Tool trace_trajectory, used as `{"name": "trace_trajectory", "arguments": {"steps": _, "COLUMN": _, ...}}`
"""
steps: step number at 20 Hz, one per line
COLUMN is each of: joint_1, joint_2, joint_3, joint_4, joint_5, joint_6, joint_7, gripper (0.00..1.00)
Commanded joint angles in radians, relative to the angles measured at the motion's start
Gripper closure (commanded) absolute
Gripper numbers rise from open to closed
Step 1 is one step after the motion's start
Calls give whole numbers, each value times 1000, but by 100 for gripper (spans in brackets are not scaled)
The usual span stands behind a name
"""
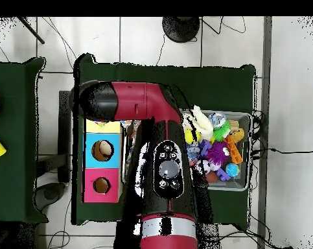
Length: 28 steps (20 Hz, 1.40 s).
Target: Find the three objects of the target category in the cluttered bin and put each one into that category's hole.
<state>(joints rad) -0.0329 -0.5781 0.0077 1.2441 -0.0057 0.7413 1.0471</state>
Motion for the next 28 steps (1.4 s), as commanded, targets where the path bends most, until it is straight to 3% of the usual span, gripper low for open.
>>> {"name": "trace_trajectory", "arguments": {"steps": 1, "joint_1": -31, "joint_2": -26, "joint_3": 109, "joint_4": 196, "joint_5": 2, "joint_6": -13, "joint_7": 76, "gripper": 100}}
{"name": "trace_trajectory", "arguments": {"steps": 15, "joint_1": -13, "joint_2": 12, "joint_3": 191, "joint_4": 154, "joint_5": 39, "joint_6": -120, "joint_7": 152, "gripper": 100}}
{"name": "trace_trajectory", "arguments": {"steps": 20, "joint_1": 8, "joint_2": 57, "joint_3": 155, "joint_4": 115, "joint_5": 14, "joint_6": -131, "joint_7": 185, "gripper": 100}}
{"name": "trace_trajectory", "arguments": {"steps": 28, "joint_1": 12, "joint_2": 62, "joint_3": 108, "joint_4": 122, "joint_5": 3, "joint_6": -117, "joint_7": 201, "gripper": 100}}
